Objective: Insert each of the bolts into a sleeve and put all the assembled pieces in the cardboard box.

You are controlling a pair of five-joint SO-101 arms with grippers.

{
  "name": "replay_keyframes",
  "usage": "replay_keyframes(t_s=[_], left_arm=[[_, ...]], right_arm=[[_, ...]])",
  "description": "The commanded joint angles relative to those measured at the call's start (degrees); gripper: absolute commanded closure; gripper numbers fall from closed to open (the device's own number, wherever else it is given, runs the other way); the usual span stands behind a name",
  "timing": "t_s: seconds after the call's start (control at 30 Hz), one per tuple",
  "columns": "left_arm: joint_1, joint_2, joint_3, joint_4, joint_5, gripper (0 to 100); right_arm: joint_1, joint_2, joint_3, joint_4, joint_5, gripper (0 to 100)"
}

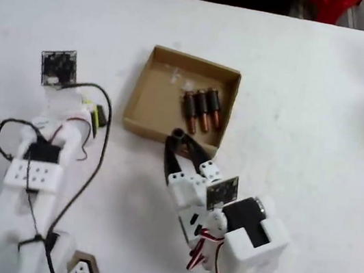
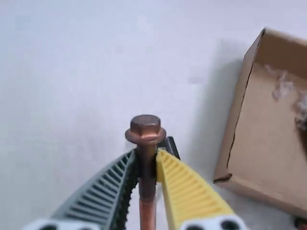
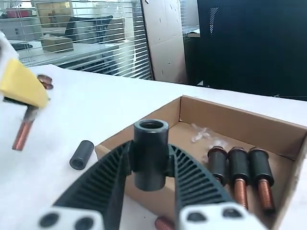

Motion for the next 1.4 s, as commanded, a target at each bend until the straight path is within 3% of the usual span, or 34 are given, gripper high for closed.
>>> replay_keyframes(t_s=[0.0,0.13,0.43,0.73,0.97,1.27,1.37], left_arm=[[3.7,-12.5,3.0,-3.7,0.3,98],[8.0,-22.3,8.0,-9.0,0.3,98],[20.8,-37.2,18.3,-29.1,0.3,98],[34.2,-40.0,18.4,-29.9,0.3,98],[40.1,-40.0,19.9,-29.7,0.2,98],[39.8,-39.7,23.5,-30.3,-0.3,98],[37.8,-39.5,23.5,-35.3,-0.4,98]], right_arm=[[0.7,-0.2,0.3,-1.1,-0.2,98.2],[0.7,-0.2,0.3,-1.1,-0.2,98.2],[0.7,-0.2,0.3,-1.1,-0.1,98.2],[0.7,-0.2,0.3,-1.1,-0.1,98.2],[0.7,-0.2,0.3,-1.1,-0.1,98.2],[0.6,-0.2,0.3,-1.1,-0.1,98.2],[0.4,-0.2,0.3,-1.1,-0.1,98.2]])
